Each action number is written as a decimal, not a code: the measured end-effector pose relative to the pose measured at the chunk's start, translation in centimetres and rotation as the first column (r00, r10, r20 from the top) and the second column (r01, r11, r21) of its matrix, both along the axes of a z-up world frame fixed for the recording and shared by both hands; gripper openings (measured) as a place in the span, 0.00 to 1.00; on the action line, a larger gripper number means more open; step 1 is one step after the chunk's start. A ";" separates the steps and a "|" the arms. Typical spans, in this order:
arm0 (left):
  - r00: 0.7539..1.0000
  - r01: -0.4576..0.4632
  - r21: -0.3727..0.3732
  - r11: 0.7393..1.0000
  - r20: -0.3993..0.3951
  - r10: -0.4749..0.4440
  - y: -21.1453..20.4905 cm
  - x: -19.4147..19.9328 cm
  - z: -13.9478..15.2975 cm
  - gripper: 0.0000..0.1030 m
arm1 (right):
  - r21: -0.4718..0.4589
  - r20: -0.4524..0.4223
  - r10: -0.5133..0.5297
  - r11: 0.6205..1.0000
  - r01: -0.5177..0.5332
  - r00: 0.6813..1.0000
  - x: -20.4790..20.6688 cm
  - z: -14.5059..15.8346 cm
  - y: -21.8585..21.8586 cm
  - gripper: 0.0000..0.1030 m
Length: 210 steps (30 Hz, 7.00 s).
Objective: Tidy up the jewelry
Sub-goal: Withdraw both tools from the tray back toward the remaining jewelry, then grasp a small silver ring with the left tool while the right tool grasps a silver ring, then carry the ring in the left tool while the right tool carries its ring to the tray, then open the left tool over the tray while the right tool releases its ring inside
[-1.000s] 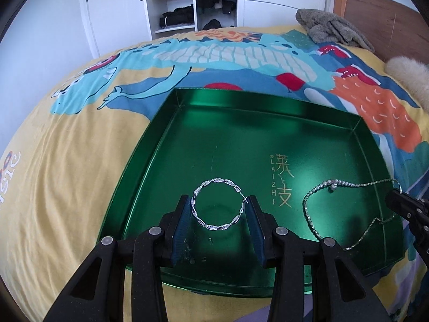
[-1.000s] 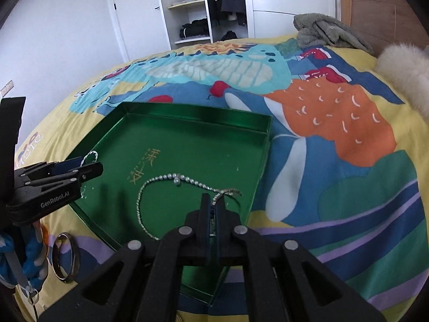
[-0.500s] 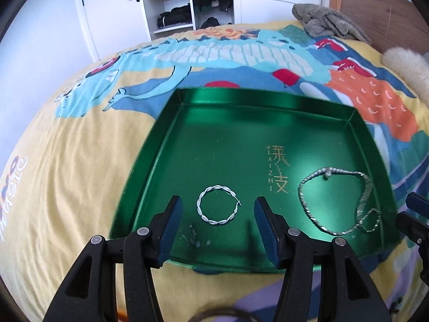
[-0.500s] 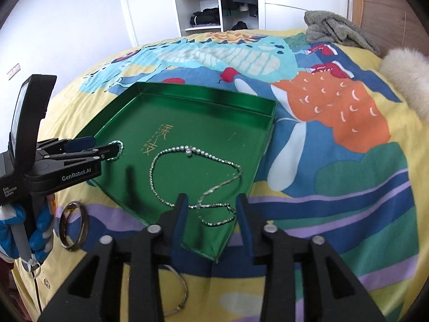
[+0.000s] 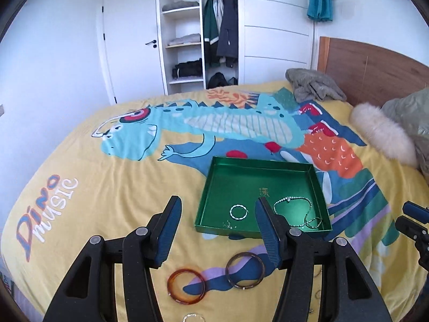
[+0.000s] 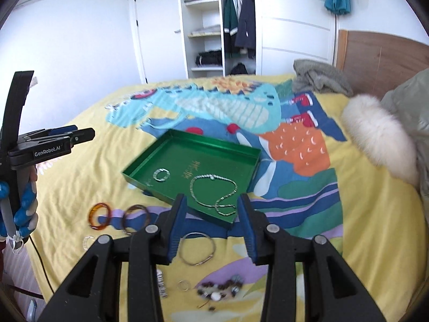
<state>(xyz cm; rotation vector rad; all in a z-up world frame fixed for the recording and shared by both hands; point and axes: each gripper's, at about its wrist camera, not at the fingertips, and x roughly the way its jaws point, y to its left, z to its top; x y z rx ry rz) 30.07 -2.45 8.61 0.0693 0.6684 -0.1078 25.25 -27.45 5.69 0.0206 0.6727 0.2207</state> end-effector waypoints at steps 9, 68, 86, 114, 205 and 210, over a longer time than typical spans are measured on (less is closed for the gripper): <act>0.998 -0.027 -0.004 1.000 0.065 0.027 4.7 -9.7 3.6 0.55 | 0.009 0.132 0.050 0.999 -0.052 0.990 -9.7 6.1 2.6 0.36; 0.950 0.170 -0.050 0.984 -0.258 -0.177 3.0 -10.4 -23.6 0.38 | 0.111 -0.261 -0.026 0.992 0.057 0.965 -3.8 -18.7 4.1 0.26; 0.945 0.207 -0.038 0.978 -0.250 -0.210 2.1 -10.7 -23.6 0.17 | 0.063 -0.252 -0.030 0.997 0.048 0.967 -2.9 -19.3 4.7 0.18; 0.979 0.171 -0.067 0.983 -0.101 -0.177 2.4 -15.5 -14.7 0.16 | 0.132 -0.060 -0.009 0.991 0.017 0.998 -11.2 -10.6 3.6 0.18; 0.979 0.047 -0.029 0.998 -0.197 -0.051 -6.1 16.7 -12.3 0.39 | -0.027 -0.139 0.015 0.999 -0.019 0.990 14.8 -11.6 2.9 0.21; 0.993 0.035 -0.027 0.999 -0.108 -0.038 -3.5 11.5 -6.1 0.44 | -0.026 -0.053 -0.011 1.000 0.010 0.999 9.8 -5.6 1.9 0.22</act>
